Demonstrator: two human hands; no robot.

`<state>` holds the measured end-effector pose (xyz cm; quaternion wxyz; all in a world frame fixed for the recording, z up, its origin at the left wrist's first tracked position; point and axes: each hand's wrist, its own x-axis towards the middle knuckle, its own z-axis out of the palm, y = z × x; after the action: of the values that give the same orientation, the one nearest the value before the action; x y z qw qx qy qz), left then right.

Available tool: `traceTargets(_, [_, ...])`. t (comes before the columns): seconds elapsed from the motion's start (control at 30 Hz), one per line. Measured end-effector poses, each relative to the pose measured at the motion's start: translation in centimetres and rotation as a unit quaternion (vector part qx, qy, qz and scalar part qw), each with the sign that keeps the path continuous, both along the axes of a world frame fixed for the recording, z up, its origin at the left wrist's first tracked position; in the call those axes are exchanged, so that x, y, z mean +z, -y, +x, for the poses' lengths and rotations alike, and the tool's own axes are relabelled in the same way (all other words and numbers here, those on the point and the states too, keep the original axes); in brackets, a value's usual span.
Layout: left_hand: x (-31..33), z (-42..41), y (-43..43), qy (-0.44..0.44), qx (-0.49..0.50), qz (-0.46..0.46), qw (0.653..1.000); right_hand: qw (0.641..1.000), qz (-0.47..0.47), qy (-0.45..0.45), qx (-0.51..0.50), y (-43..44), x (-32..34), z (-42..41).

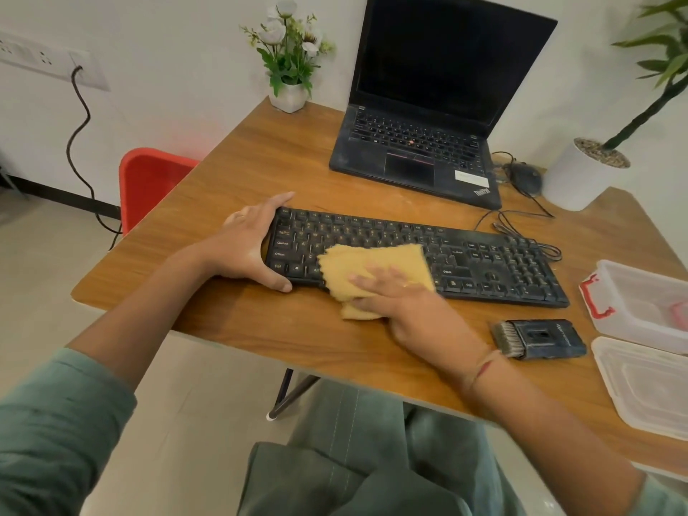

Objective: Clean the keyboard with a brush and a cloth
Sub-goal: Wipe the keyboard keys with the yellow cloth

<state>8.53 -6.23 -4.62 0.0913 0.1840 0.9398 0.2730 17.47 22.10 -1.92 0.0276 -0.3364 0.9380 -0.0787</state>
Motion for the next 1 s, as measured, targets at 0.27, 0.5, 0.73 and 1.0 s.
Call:
traceTargets(0.27, [0.2, 0.2, 0.0, -0.001, -0.003, 0.006, 1.000, 0.936, -0.210, -0.097, -0.265, -7.8, 5.2, -1.9])
traceTargets(0.5, [0.0, 0.2, 0.1, -0.004, -0.007, -0.005, 1.000, 0.911, -0.117, -0.058, -0.390, -3.8, 0.8, -3.1])
traceTargets(0.73, [0.1, 0.2, -0.2, -0.006, -0.002, -0.003, 1.000, 0.985, -0.056, 0.019, -0.159, 2.7, -0.4, -0.8])
traceTargets(1.0, [-0.1, 0.1, -0.3, -0.016, -0.003, 0.003, 1.000, 0.933, -0.016, 0.022, -0.360, -5.5, 0.3, -3.4])
